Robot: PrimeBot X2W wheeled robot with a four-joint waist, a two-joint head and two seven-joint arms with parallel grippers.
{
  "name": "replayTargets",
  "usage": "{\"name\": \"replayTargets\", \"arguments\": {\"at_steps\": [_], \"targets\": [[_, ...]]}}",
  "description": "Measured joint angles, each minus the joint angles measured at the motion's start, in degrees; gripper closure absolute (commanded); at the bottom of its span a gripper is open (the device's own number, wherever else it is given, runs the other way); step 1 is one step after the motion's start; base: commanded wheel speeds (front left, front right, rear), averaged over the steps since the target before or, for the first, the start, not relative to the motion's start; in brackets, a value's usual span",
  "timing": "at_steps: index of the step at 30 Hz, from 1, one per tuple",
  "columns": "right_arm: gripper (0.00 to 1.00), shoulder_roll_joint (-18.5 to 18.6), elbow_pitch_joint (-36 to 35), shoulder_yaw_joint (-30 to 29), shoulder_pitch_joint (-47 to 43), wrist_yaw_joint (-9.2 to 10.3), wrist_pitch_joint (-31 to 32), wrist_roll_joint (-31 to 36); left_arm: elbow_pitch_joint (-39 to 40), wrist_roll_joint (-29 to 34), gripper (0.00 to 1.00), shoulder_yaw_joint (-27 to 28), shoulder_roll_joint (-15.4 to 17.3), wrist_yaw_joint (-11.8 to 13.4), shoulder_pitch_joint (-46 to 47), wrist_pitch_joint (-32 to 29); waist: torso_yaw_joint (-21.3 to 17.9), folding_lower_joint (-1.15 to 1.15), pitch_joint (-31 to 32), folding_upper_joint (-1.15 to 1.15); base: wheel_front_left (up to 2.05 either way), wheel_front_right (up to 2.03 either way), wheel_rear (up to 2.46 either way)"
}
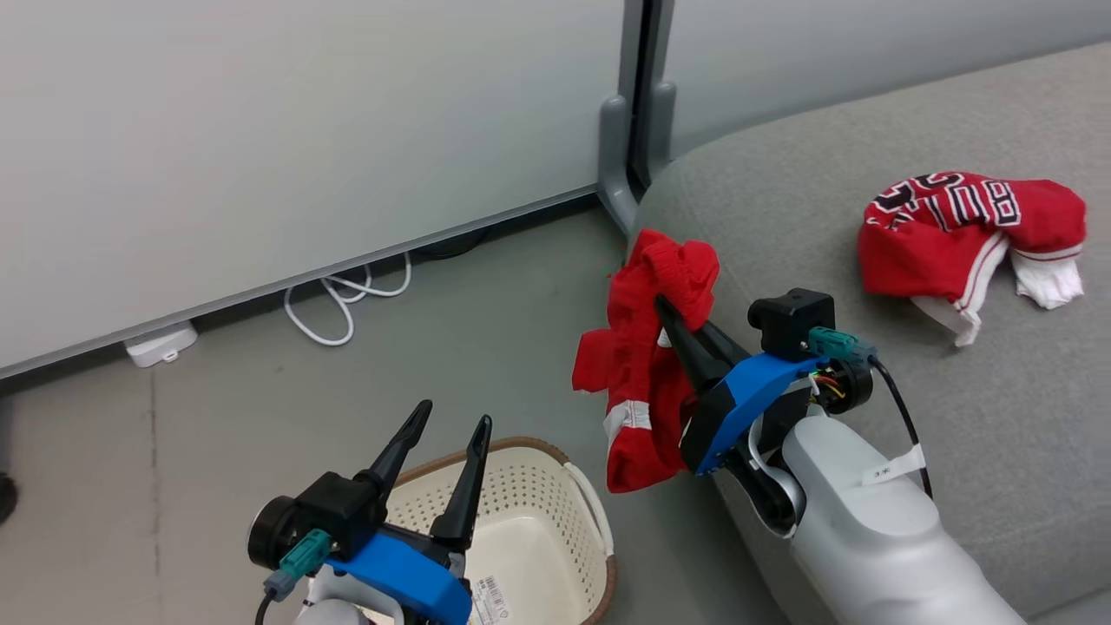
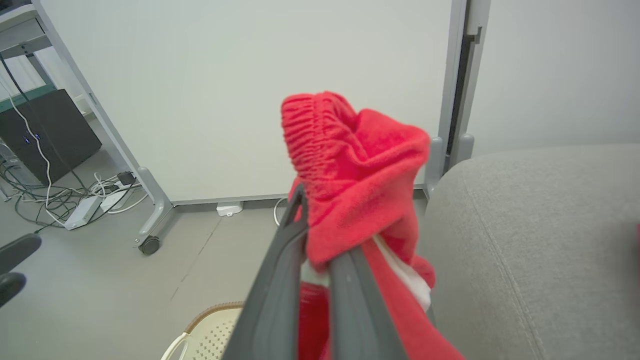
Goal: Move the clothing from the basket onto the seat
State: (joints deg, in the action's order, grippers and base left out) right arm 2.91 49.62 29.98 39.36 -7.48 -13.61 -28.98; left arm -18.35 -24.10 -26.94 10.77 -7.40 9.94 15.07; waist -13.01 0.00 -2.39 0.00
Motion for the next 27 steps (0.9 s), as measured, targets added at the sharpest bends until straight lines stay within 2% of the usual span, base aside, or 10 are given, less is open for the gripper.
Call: {"name": "replayTargets", "arguments": {"at_steps": [18, 27], "targets": [[1.0, 0.0, -1.6, -3.4, -0.9, 0.0, 0.0, 0.5, -0.1, 0.0, 0.0, -1.1, 0.4, 0.0, 1.9, 0.0, -17.2, 0.0, -3.0, 0.0, 0.0, 0.0, 0.0], [1.0, 0.0, -2.4, -8.8, -2.5, 0.0, -0.6, 3.0, -1.2, -0.8, 0.0, -4.5, 1.2, 0.0, 5.5, 0.0, -19.2, 0.0, -6.0, 0.0, 0.0, 0.0, 0.0]]}}
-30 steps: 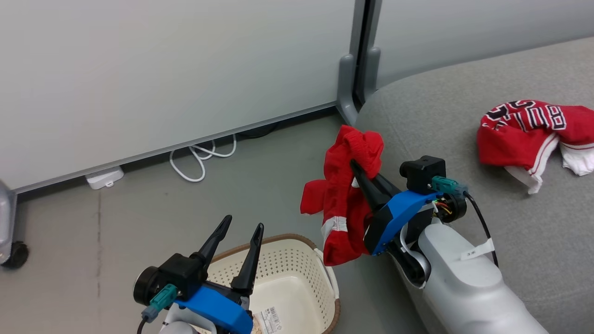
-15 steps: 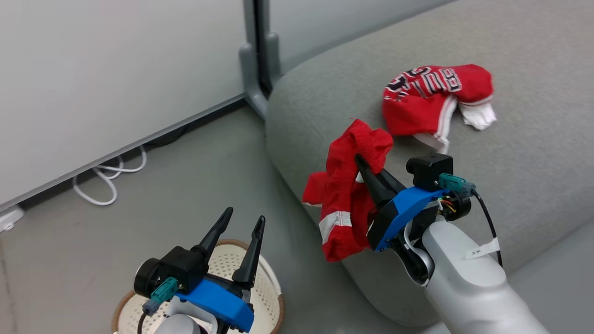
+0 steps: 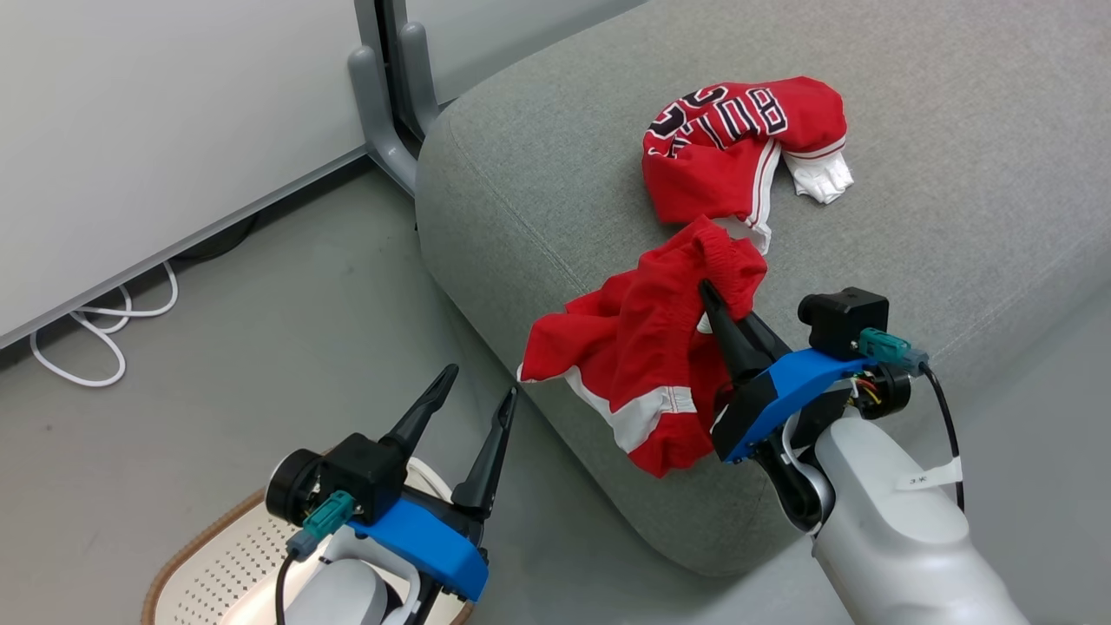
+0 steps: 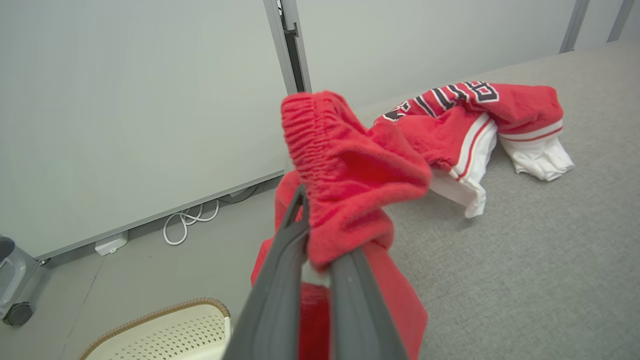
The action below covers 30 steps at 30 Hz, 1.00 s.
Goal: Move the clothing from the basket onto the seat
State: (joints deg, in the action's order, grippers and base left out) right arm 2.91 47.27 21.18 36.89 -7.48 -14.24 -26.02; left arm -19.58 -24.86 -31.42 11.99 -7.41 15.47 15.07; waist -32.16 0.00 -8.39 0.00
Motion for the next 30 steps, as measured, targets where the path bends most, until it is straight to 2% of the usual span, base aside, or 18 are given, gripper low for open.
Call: {"name": "replayTargets", "arguments": {"at_steps": [13, 22, 25, 30], "targets": [[1.0, 0.0, -3.8, -1.5, -0.8, 0.0, 1.6, 0.3, -0.6, -1.0, 0.0, -1.2, 1.0, 0.0, 1.4, 0.0, -0.1, 0.0, -1.6, 0.0, 0.0, 0.0, 0.0], [1.0, 1.0, -5.5, -7.2, 12.7, 0.0, 6.0, 1.5, 1.0, 0.5, 0.0, 0.9, 2.4, 0.0, 1.4, 0.0, -0.3, 0.0, -5.1, 0.0, 0.0, 0.0, 0.0], [1.0, 2.9, -5.2, -9.5, 18.2, -0.01, 7.4, 0.3, 1.6, 1.3, 0.0, 1.1, 3.0, 0.0, 1.5, 0.0, -0.3, 0.0, -7.0, 0.0, 0.0, 0.0, 0.0], [1.0, 9.0, -4.7, -15.0, 26.2, 0.0, 8.4, 0.2, 2.9, 2.5, 0.0, 0.4, 4.4, 0.0, 4.4, 0.0, 0.9, 0.0, -11.2, 0.0, 0.0, 0.0, 0.0]]}}
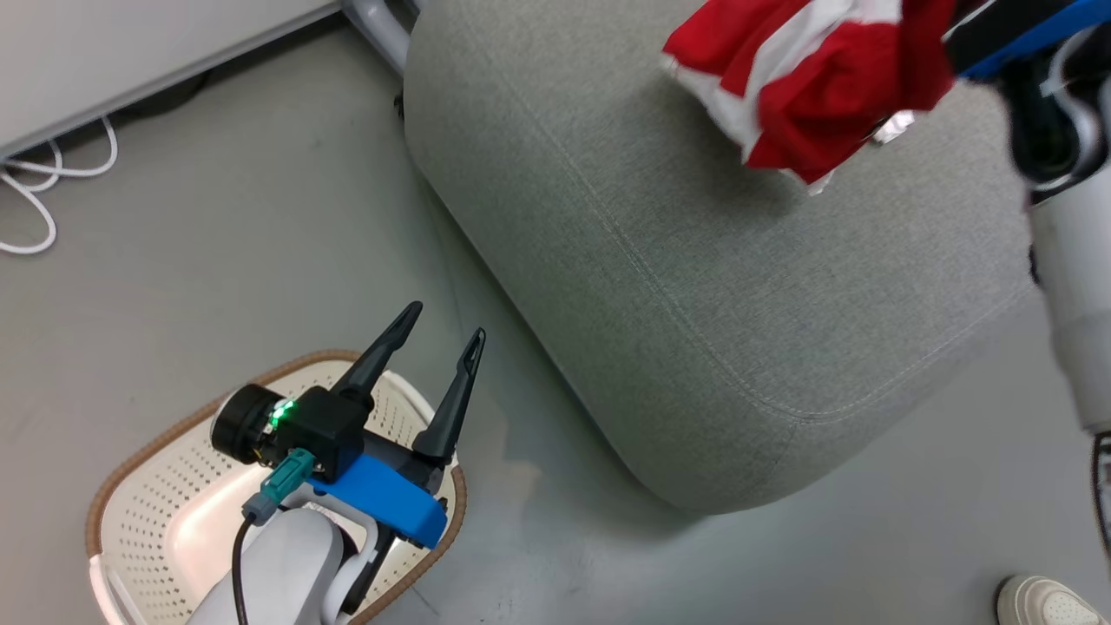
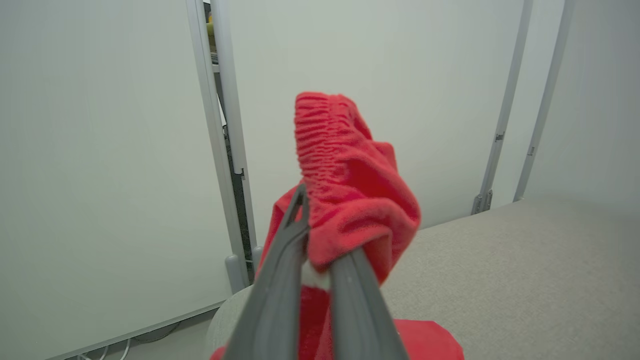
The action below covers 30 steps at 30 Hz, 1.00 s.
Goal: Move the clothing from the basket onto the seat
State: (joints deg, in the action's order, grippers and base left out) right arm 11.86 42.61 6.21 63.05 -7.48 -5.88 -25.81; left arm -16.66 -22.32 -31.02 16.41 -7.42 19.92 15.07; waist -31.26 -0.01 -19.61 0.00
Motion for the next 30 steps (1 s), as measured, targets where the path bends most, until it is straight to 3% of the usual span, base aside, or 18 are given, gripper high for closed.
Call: {"name": "replayTargets", "arguments": {"at_steps": [7, 12, 22, 30], "targets": [[1.0, 8.5, 0.0, -9.9, 6.6, 0.0, -1.8, 1.6, 2.7, 1.4, 0.0, -1.3, 3.1, 0.0, 4.1, 0.0, 3.0, 0.0, -7.4, 0.0, 0.0, 0.0, 0.0], [1.0, 11.3, 2.9, -16.0, 6.6, 0.0, -3.6, 2.3, 5.7, 2.4, 0.0, -1.5, 4.7, 0.0, 7.2, -0.9, 5.3, -0.01, -12.9, 0.0, 0.0, 0.0, 0.0], [1.0, 8.3, 12.7, -18.8, 3.3, -0.01, -7.1, 2.7, 9.6, 3.9, 0.0, -3.4, 6.1, 0.0, 10.9, -2.9, 9.4, -0.01, -21.2, 0.0, 0.0, 0.0, 0.0], [1.0, 7.6, 17.0, -18.4, 3.6, -0.01, -8.6, 3.1, 9.9, 3.8, 0.0, -3.5, 6.4, 0.1, 11.5, -3.1, 10.7, 0.0, -23.0, 0.0, 0.0, 0.0, 0.0]]}}
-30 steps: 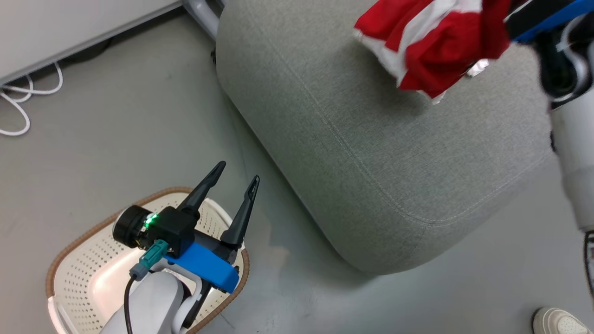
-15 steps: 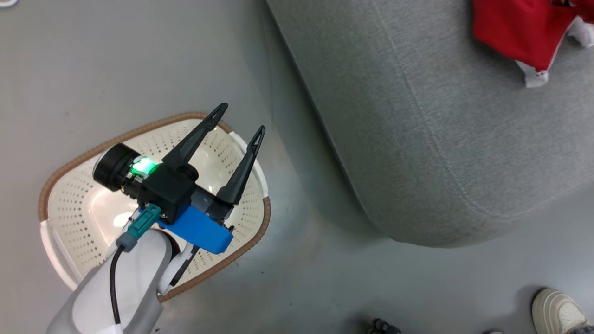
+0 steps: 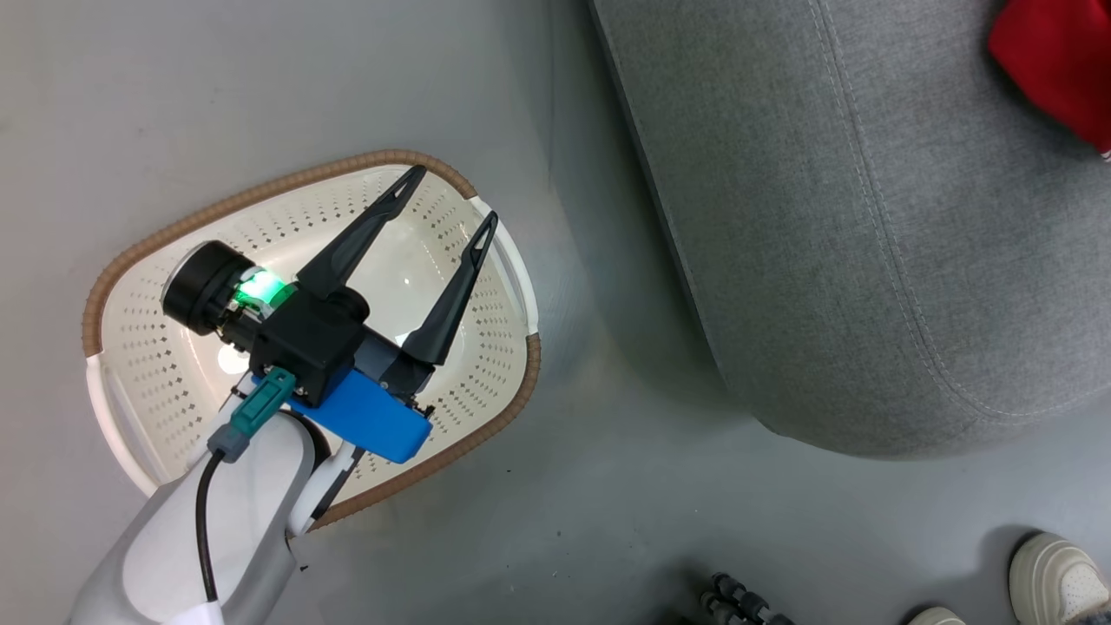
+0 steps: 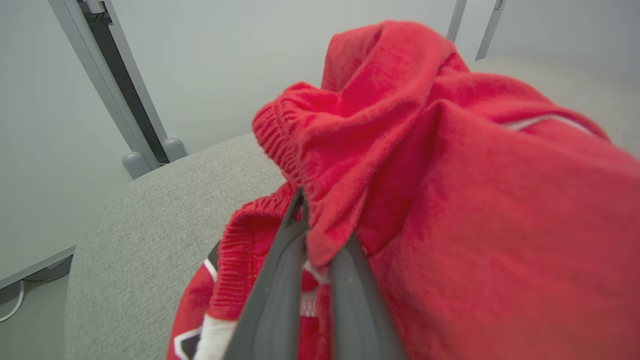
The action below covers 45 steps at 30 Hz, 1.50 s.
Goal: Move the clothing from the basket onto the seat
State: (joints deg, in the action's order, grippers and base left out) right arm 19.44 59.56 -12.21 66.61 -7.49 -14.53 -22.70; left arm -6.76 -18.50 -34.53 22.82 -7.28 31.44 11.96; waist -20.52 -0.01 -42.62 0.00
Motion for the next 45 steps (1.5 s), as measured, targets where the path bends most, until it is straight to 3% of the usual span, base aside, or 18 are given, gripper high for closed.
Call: {"name": "replayTargets", "arguments": {"at_steps": [1, 2, 3, 4, 17, 31, 38, 45], "targets": [[0.98, 0.1, 0.2, 0.1, 0.1, 0.0, 0.0, 0.1, 0.0, -0.1, 0.0, 0.0, 0.0, 0.2, 0.0, 0.1, 0.0, 0.0, 0.2, 0.0, 0.0, 0.0, 0.0], [0.81, 0.1, 0.4, 0.2, 0.1, 0.0, -0.1, 0.1, -0.1, -0.1, 0.0, 0.0, 0.0, 0.2, 0.0, 0.2, 0.0, 0.0, 0.3, 0.0, 0.0, 0.0, 0.0], [0.2, 0.2, 0.5, 0.5, 0.1, 0.0, -0.2, 0.4, -0.2, -0.2, 0.0, 0.0, 0.0, 0.2, 0.0, 0.2, 0.0, 0.0, 0.5, 0.0, 0.0, 0.0, 0.0], [0.0, 0.2, 0.6, 0.6, 0.1, 0.0, -0.2, 0.5, -0.3, -0.2, 0.0, 0.0, -0.1, 0.3, 0.0, 0.3, 0.0, 0.0, 0.7, 0.0, 0.0, 0.0, 0.0], [0.0, 1.2, 2.4, 1.5, 0.0, 0.0, -0.4, 3.1, -4.0, -1.3, 0.0, -1.0, -2.2, 0.4, 0.0, 1.8, 0.9, 0.0, 4.4, 0.0, 0.0, 0.0, 0.0], [0.0, 2.6, 1.9, 7.7, -7.7, 0.0, 0.1, 10.8, -10.5, -4.7, 0.0, 3.5, -9.3, 0.4, -7.1, 3.0, 4.2, 0.01, 17.4, 0.0, 0.0, 0.0, 0.0], [0.0, 1.8, -3.3, 11.0, -16.1, 0.0, 0.5, 10.9, -13.1, -5.3, 0.0, 7.6, -12.3, 0.2, -12.4, 3.0, 7.3, 0.02, 25.4, 0.0, 0.0, 0.0, 0.0], [0.0, -0.2, -14.0, 13.3, -28.0, 0.0, 2.2, 8.7, -14.4, -5.3, 0.0, 10.7, -14.3, -0.1, -16.4, 3.0, 11.6, 0.02, 31.8, -0.01, 0.0, 0.0, 0.0]]}}
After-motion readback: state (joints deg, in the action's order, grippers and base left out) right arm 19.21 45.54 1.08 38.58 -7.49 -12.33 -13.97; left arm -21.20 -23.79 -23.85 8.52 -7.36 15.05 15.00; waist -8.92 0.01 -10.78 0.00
